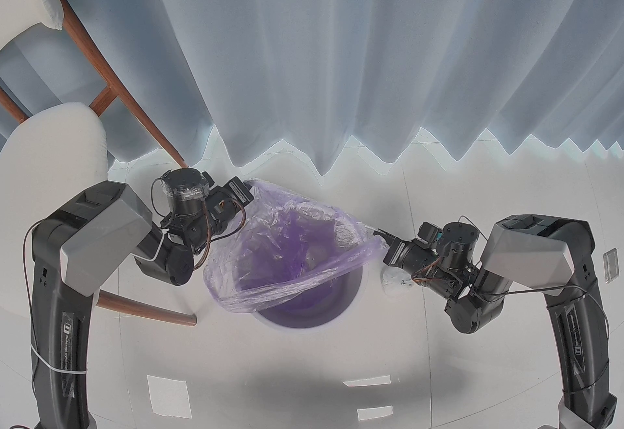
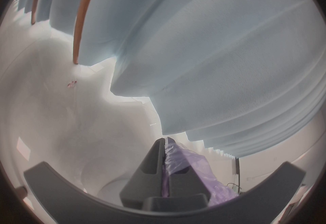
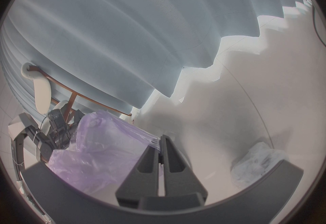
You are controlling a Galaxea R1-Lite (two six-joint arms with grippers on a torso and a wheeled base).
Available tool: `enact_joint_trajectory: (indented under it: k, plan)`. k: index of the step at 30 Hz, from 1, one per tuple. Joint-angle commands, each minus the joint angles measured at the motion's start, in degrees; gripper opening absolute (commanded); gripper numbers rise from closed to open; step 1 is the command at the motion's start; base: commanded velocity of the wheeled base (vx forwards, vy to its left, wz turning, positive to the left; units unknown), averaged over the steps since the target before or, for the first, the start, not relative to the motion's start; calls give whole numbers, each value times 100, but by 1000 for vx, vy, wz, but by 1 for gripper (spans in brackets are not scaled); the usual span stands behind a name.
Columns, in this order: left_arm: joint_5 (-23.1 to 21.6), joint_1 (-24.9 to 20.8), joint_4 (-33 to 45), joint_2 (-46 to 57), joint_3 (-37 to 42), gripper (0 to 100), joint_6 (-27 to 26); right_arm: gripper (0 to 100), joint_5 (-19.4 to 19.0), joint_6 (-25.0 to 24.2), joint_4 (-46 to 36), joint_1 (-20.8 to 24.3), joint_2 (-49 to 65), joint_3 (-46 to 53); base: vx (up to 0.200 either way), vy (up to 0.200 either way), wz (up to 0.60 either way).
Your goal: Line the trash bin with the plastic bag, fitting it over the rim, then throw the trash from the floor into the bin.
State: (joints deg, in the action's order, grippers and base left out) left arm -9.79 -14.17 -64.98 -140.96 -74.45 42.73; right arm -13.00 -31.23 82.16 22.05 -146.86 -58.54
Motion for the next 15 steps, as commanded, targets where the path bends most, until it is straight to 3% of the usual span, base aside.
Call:
enact_joint_trajectory:
  k: [1,3,5,12,15]
  plan:
    - [3,10,-94,42,220,0,341,0,-1,-138,142,36,-44,0,0,0,0]
    - [-5,19,-314,51,396,0,886,0,-1,-155,362,36,-176,0,0,0,0]
    - [-23,28,-411,51,519,0,1036,0,-1,-155,467,36,-203,62,0,0,0]
    - [12,10,-586,16,844,0,1176,0,25,-173,652,36,-229,203,0,0,0]
    - [205,-42,-903,7,1020,0,1308,0,280,-173,766,36,-255,220,0,0,0]
